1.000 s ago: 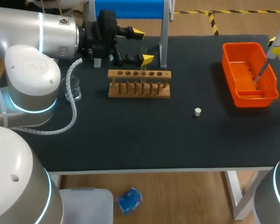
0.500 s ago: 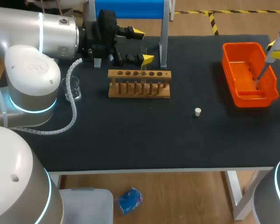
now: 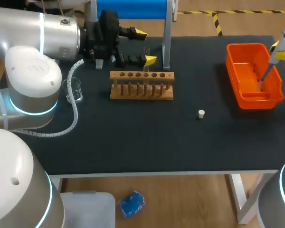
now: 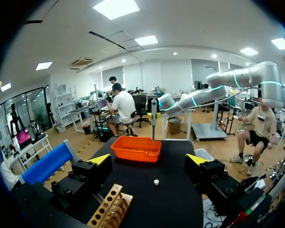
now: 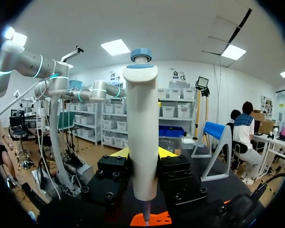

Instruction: Invert the test tube, pick up the pipette, mount the tip to pipette, aspirate from beaker and dispense into the tube, eject the tip, return the pipette, and cap with the stopper.

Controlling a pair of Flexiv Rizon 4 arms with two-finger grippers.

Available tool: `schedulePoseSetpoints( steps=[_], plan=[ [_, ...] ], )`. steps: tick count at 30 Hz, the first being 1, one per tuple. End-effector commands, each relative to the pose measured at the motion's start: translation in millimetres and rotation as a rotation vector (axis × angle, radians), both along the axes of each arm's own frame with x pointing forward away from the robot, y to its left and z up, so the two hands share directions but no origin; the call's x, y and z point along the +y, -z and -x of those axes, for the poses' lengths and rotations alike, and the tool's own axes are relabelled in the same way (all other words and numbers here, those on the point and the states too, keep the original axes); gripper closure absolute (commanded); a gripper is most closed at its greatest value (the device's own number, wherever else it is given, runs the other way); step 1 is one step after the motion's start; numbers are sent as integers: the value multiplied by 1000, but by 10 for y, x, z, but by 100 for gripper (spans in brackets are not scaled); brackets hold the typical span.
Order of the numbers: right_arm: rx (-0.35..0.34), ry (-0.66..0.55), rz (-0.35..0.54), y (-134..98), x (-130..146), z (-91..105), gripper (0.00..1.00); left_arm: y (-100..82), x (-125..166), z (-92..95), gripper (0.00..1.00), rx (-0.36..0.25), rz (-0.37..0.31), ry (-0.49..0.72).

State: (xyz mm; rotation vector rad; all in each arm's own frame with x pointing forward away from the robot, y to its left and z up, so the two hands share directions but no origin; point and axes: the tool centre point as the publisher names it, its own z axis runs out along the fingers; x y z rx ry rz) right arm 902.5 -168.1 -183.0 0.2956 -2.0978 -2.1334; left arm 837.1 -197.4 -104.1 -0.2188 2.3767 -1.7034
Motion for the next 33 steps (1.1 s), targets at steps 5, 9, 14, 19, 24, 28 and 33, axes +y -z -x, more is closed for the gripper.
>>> schedulePoseSetpoints(
  steps=[5, 9, 14, 19, 24, 28, 33],
  plan=[
    [-1, -9, 0, 9, -25, -26, 100, 2, 1, 4, 0, -1, 1, 0],
    [-1, -9, 0, 9, -25, -26, 100, 2, 1, 4, 0, -1, 1, 0],
    [-1, -9, 0, 9, -25, -26, 100, 2, 1, 4, 0, -1, 1, 0],
    [-1, -9, 0, 9, -25, -26, 100, -22, -24, -26, 0, 13, -19, -4],
    [-1, -9, 0, 9, -25, -26, 100, -264, -435, -298, 0, 20, -39, 0],
    [-1, -9, 0, 9, -25, -26, 100, -435, -916, -601, 0, 25, -64, 97],
    [-1, -9, 0, 9, -25, -26, 100, -634, -1494, -909, 0, 13, -79, 188]
  ],
)
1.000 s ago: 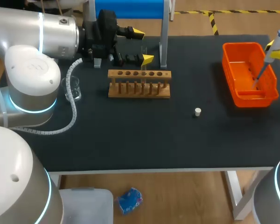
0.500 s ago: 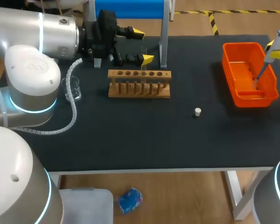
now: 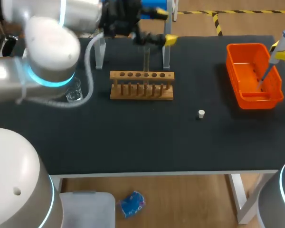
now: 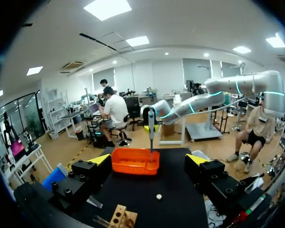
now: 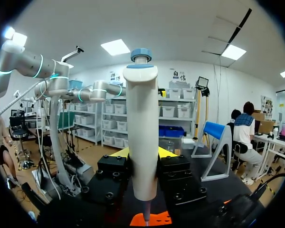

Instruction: Invert the test tube, pick up the pipette, mount the tip to pipette, aspirate from beaker and dispense into the tube, eject the tip, return the pipette, and cap with the stopper.

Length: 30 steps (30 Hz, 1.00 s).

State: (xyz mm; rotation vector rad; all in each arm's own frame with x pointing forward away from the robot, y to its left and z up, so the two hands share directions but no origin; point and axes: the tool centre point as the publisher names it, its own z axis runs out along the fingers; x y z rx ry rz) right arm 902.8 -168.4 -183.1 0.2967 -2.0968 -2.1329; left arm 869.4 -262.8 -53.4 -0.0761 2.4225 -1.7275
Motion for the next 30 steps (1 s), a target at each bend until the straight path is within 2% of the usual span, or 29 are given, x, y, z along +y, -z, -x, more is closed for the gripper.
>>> schedulePoseSetpoints(
  steps=[1, 7, 13, 15, 22, 24, 30],
  plan=[
    [-1, -7, 0, 8, -22, -23, 100, -160, -975, -629, 0, 38, -87, 103],
    [-1, -7, 0, 8, -22, -23, 100, -222, -1615, -782, 0, 64, -49, 161],
    [-1, -7, 0, 8, -22, -23, 100, -182, -2037, -837, 0, 102, -35, 115],
    [-1, -7, 0, 8, -22, -23, 100, -154, -2160, -833, 0, 98, -52, 89],
    [-1, -7, 0, 8, -22, -23, 100, -106, -2316, -832, 0, 89, -31, 38],
    [-1, -7, 0, 8, -22, -23, 100, -94, -2293, -827, 0, 113, -46, -24],
    [-1, -7, 0, 8, -22, -23, 100, -94, -2293, -827, 0, 113, -46, -24]
  ],
)
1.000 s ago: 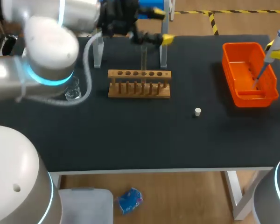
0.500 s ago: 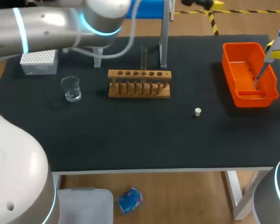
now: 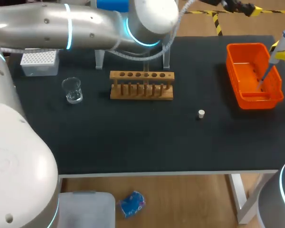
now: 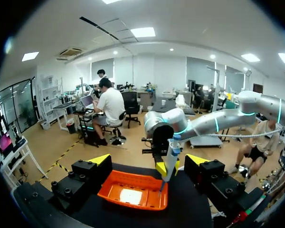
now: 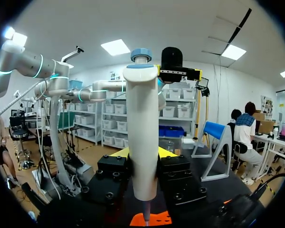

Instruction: Invert the test tube, pick up the pipette, mount the tip to pipette, aspirate from beaker and dispense into the tube, eject the tip, return the pipette, and cap with the stopper.

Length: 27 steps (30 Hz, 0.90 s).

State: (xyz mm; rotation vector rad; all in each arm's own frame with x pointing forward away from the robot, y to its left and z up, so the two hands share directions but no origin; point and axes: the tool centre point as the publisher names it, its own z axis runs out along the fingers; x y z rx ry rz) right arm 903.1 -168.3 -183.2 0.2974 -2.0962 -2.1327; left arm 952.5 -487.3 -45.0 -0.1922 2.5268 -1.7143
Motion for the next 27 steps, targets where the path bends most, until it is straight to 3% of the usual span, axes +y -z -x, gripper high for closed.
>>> schedulePoseSetpoints(
  steps=[1, 15, 16, 22, 27],
  plan=[
    [-1, -7, 0, 7, -23, -20, 100, -9, -49, 4, 0, -1, -8, -9],
    [-1, -7, 0, 7, -23, -20, 100, -9, -49, 4, 0, -1, -8, -9],
    [-1, -7, 0, 7, -23, -20, 100, 38, -71, -11, 0, 25, -28, -30],
    [-1, -7, 0, 7, -23, -20, 100, 248, -272, 1, 0, 32, -46, -40],
    [-1, -7, 0, 7, -23, -20, 100, 291, -373, 1, 0, 4, -22, -30]
  ],
)
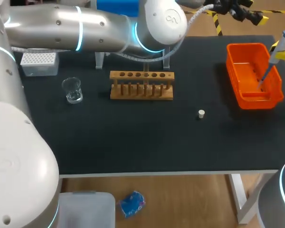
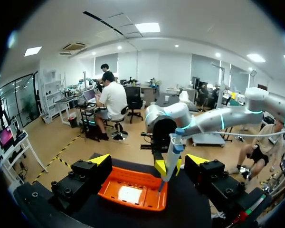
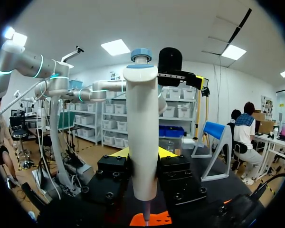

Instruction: Invert the test tube, pick up the pipette, mount the tip to pipette, aspirate from beaker and dispense into the tube, eject the tip, return the pipette, and cap with the stopper.

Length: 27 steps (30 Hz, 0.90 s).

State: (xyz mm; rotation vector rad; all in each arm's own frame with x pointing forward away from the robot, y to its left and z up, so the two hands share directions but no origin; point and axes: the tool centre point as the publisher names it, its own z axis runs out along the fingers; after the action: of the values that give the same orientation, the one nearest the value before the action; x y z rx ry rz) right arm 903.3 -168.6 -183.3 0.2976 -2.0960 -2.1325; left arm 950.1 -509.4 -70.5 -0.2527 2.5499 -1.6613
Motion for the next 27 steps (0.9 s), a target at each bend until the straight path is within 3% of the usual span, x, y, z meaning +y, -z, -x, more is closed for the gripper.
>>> schedulePoseSetpoints(
  steps=[1, 2, 3, 4, 5, 13, 27],
  plan=[
    [-1, -6, 0, 6, -20, -19, 100, 38, -171, -20, 0, -19, 14, 9],
    [-1, -6, 0, 6, -20, -19, 100, 45, -193, -17, 10, -27, 13, 26],
    [-1, -6, 0, 6, -20, -19, 100, 49, -205, -12, 53, -31, 14, 29],
    [-1, -6, 0, 6, -20, -19, 100, 51, -213, -7, 82, -33, 17, 32],
    [-1, -6, 0, 6, -20, -19, 100, 55, -227, 1, 100, -36, 16, 46],
    [-1, -6, 0, 6, -20, -19, 100, 16, -366, 61, 100, -54, 35, 120],
    [-1, -6, 0, 6, -20, -19, 100, 17, -395, 67, 100, -49, 35, 123]
  ],
)
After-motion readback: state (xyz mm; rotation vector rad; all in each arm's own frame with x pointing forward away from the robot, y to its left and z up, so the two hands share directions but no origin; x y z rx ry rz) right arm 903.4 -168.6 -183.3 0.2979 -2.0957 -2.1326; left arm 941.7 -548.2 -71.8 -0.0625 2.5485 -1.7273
